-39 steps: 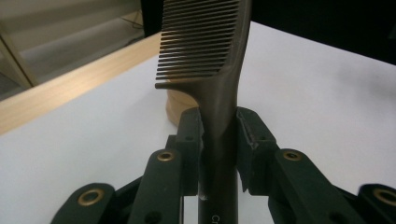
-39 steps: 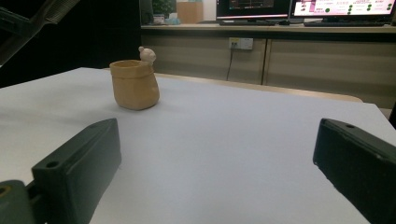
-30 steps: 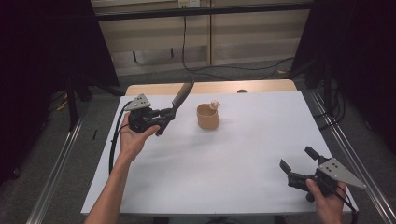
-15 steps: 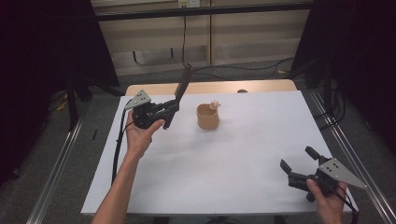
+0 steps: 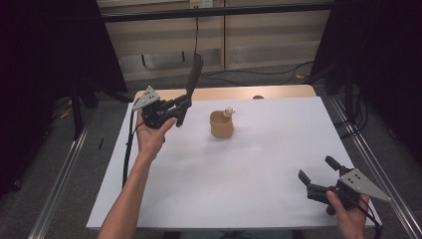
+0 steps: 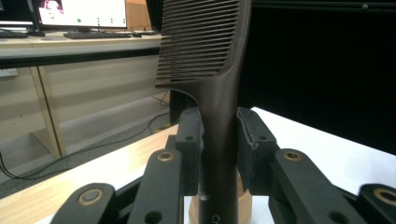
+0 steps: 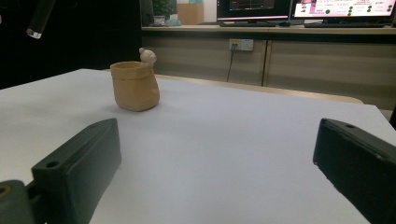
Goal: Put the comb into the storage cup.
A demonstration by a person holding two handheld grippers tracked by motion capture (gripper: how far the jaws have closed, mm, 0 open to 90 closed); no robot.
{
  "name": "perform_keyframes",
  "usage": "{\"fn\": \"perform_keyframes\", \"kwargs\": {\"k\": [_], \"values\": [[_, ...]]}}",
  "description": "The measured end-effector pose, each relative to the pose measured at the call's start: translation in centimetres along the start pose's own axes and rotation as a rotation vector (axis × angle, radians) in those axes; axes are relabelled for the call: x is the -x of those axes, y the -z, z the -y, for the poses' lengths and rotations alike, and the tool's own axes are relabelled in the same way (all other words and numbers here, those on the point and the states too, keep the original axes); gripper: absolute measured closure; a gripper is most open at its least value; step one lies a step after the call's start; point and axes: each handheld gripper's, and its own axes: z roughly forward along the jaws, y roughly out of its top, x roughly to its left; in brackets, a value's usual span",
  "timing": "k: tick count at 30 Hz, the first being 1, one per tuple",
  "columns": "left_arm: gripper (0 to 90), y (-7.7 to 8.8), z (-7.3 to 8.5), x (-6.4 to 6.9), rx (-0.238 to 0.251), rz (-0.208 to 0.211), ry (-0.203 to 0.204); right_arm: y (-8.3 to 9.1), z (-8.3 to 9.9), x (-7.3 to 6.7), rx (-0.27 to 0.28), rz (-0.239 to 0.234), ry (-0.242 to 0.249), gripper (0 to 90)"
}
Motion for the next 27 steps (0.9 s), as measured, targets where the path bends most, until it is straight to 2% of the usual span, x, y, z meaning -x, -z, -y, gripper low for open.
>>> {"fn": "perform_keyframes", "kwargs": {"k": [6, 8, 9, 14, 18, 23, 27], "values": [[72.7, -0.9, -0.2, 0.4, -0.004, -0.011, 0.000, 0.0, 0.0, 0.0, 0.002, -0.003, 0.004, 0.2], [72.8, -1.3, -0.2, 0.3, -0.013, -0.017, -0.018, 0.0, 0.0, 0.0, 0.003, -0.003, 0.005, 0.2], [72.7, -1.5, -0.1, 0.4, -0.008, -0.013, -0.005, 0.0, 0.0, 0.0, 0.002, 0.000, 0.003, 0.1], [72.7, -2.4, -0.3, 0.7, -0.006, -0.021, -0.010, 0.0, 0.0, 0.0, 0.001, -0.003, 0.002, 0.1], [72.7, -3.1, -0.4, 1.0, -0.017, -0.008, -0.019, 0.0, 0.0, 0.0, 0.003, -0.007, 0.003, 0.1], [72.7, -4.2, -0.2, 1.2, -0.007, -0.011, -0.014, 0.0, 0.0, 0.0, 0.003, -0.006, 0.003, 0.1], [72.7, -5.2, 0.1, 1.3, -0.020, -0.010, -0.004, 0.0, 0.0, 0.0, 0.003, -0.005, 0.002, 0.1]]}}
